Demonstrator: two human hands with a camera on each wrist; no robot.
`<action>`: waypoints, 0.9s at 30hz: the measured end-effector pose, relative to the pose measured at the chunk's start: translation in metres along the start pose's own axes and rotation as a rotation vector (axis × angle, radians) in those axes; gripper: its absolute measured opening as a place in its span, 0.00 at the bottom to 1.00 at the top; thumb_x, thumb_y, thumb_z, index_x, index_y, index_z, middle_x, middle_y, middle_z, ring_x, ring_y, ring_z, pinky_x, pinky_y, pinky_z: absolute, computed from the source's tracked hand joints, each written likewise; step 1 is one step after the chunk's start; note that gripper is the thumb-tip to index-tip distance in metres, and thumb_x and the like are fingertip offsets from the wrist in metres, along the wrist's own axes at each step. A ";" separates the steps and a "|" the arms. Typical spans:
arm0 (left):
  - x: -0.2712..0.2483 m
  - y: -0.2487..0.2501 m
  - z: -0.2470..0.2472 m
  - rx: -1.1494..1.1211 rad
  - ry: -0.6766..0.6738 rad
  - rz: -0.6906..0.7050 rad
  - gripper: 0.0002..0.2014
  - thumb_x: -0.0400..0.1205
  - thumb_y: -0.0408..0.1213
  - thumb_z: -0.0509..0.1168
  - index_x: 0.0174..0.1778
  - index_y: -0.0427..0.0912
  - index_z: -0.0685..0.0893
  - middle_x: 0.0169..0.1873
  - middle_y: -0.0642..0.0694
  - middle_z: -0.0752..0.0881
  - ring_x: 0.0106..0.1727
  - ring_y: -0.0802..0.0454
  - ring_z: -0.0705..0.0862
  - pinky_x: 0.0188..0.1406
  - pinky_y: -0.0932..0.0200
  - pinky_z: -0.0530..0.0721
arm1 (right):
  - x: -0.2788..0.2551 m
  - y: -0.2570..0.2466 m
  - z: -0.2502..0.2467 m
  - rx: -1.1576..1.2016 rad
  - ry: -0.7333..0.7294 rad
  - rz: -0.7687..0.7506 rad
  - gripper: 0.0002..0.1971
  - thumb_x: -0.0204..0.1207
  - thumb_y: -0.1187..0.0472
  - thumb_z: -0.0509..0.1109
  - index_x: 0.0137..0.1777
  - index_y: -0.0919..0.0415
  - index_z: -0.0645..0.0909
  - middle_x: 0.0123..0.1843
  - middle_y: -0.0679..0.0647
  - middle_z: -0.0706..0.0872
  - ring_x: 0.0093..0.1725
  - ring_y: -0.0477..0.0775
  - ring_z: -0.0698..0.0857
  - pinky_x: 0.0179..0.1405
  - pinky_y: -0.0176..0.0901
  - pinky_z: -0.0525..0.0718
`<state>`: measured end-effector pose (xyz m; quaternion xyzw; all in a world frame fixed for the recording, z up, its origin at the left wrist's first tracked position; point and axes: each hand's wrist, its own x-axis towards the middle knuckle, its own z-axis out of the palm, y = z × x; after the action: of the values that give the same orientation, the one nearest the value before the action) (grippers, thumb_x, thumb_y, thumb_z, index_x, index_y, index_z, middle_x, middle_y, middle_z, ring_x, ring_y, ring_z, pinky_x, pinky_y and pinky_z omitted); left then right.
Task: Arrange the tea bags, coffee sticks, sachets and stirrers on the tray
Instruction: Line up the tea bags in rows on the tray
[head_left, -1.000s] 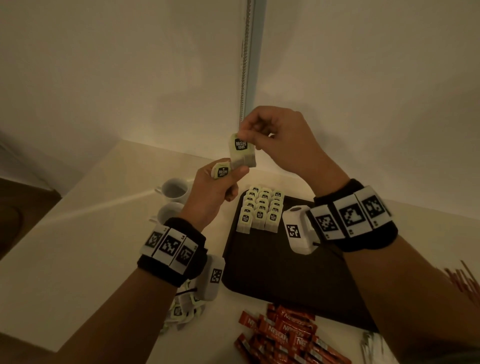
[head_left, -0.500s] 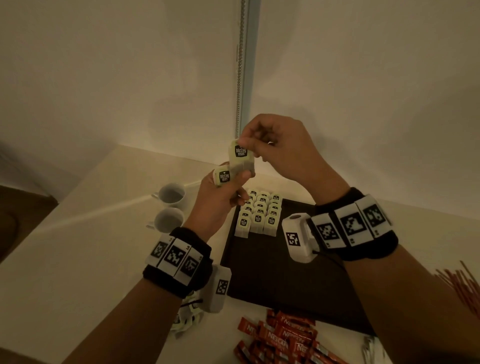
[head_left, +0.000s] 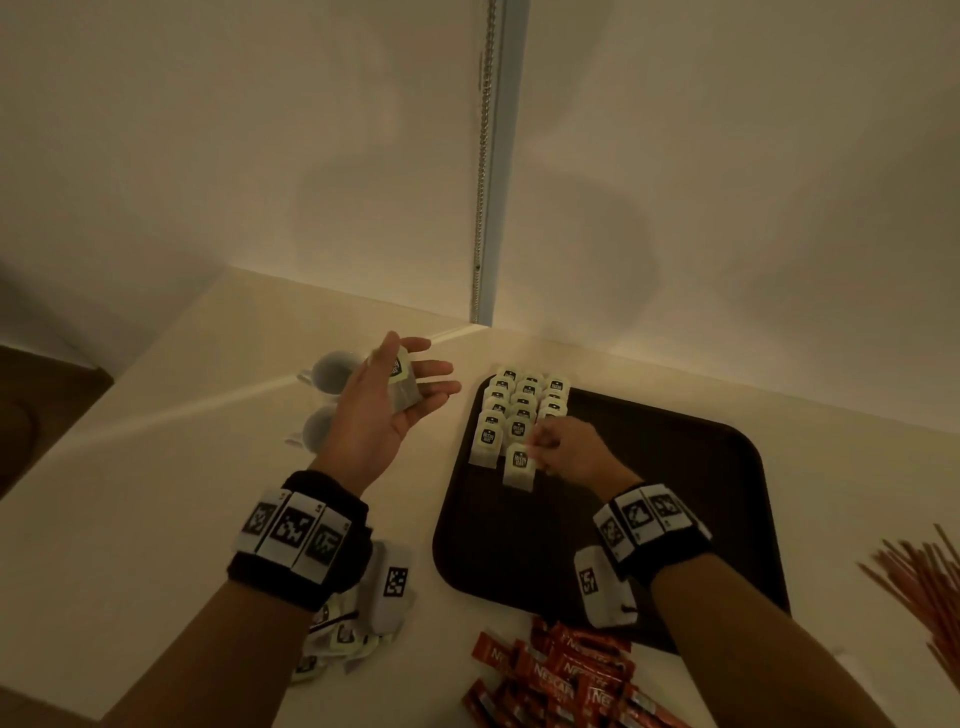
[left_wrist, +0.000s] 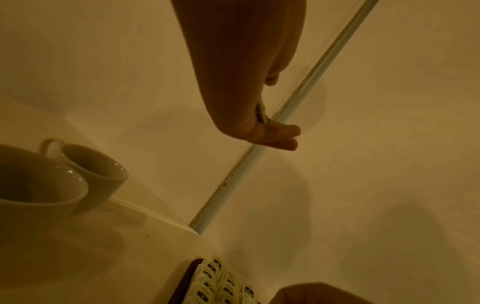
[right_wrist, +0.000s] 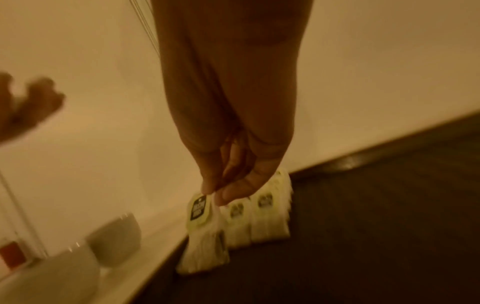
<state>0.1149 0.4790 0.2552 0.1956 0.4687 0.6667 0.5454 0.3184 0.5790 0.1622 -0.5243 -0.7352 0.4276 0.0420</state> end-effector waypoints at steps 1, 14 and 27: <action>0.000 -0.001 -0.001 0.003 0.002 -0.005 0.18 0.87 0.49 0.51 0.52 0.40 0.80 0.36 0.44 0.90 0.38 0.46 0.90 0.33 0.63 0.86 | 0.005 0.006 0.006 0.009 0.016 0.016 0.06 0.77 0.66 0.70 0.52 0.66 0.81 0.52 0.61 0.87 0.37 0.45 0.82 0.36 0.32 0.83; 0.006 -0.004 -0.009 0.008 -0.009 -0.025 0.23 0.86 0.55 0.46 0.54 0.41 0.79 0.36 0.42 0.90 0.37 0.45 0.90 0.31 0.62 0.87 | 0.045 0.019 0.031 -0.038 0.268 0.022 0.07 0.76 0.65 0.71 0.50 0.67 0.85 0.51 0.59 0.87 0.53 0.52 0.84 0.52 0.36 0.79; 0.008 0.000 0.005 0.143 -0.103 -0.034 0.37 0.81 0.66 0.33 0.64 0.43 0.75 0.39 0.35 0.90 0.34 0.41 0.90 0.22 0.63 0.83 | -0.009 -0.110 -0.027 0.218 0.290 -0.560 0.05 0.76 0.53 0.71 0.50 0.48 0.82 0.48 0.47 0.77 0.44 0.30 0.75 0.43 0.22 0.72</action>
<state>0.1163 0.4887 0.2553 0.2599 0.4896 0.6112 0.5649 0.2553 0.5779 0.2570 -0.3498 -0.7869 0.3965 0.3180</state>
